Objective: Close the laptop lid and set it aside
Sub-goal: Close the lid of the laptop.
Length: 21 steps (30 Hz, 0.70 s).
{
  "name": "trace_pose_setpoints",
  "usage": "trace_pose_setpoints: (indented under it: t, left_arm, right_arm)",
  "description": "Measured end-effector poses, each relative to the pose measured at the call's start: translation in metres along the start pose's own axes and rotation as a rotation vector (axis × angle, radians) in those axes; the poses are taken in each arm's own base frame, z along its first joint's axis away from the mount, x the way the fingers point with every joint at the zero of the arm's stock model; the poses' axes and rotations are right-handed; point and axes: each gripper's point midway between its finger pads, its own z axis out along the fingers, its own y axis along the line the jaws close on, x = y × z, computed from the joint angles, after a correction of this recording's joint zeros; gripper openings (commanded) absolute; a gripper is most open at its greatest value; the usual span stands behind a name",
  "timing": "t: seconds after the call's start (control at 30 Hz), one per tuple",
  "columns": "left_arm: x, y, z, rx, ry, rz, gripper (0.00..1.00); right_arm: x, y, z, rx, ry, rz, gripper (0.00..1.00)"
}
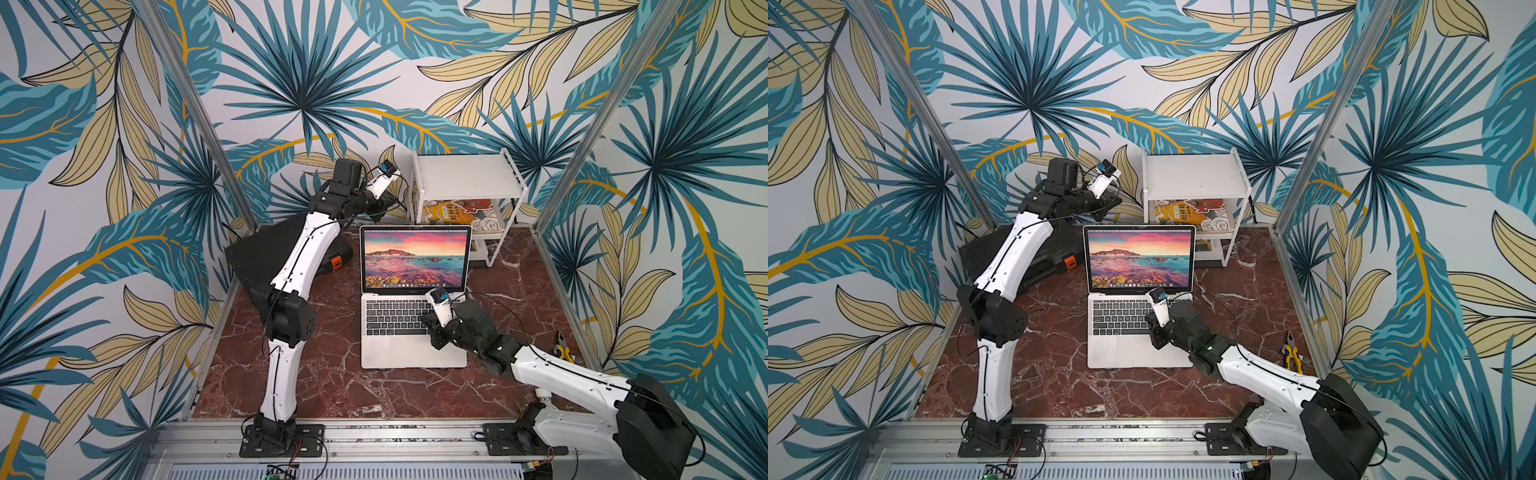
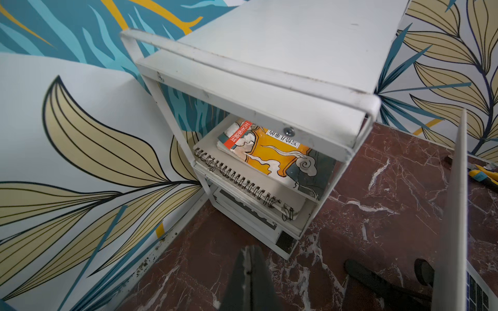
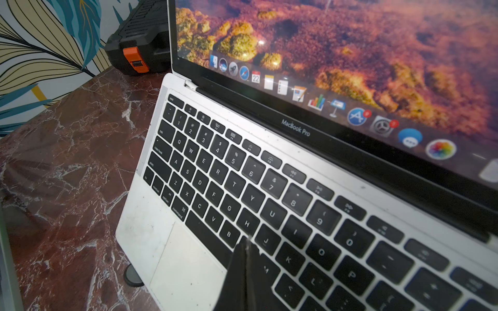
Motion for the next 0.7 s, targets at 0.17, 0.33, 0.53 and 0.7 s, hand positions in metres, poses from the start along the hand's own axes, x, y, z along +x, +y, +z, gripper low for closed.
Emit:
trace_pose_setpoints:
  t: [0.17, 0.33, 0.53, 0.7]
  left_arm:
    - [0.010, 0.000, 0.007, 0.013, 0.024, -0.006, 0.04]
    - [0.011, -0.007, 0.007, 0.029, 0.037, 0.030, 0.03]
    - [0.016, -0.018, 0.008, 0.049, 0.069, 0.075, 0.02]
    - [0.023, -0.028, 0.010, 0.076, 0.101, 0.083, 0.02]
  right_arm:
    - [0.005, 0.000, 0.004, 0.008, 0.016, -0.006, 0.03]
    - [0.009, 0.001, 0.007, 0.010, 0.028, -0.010, 0.03]
    - [0.004, 0.001, 0.008, 0.013, 0.008, -0.015, 0.03]
    - [0.005, -0.001, 0.009, 0.028, 0.009, -0.020, 0.02]
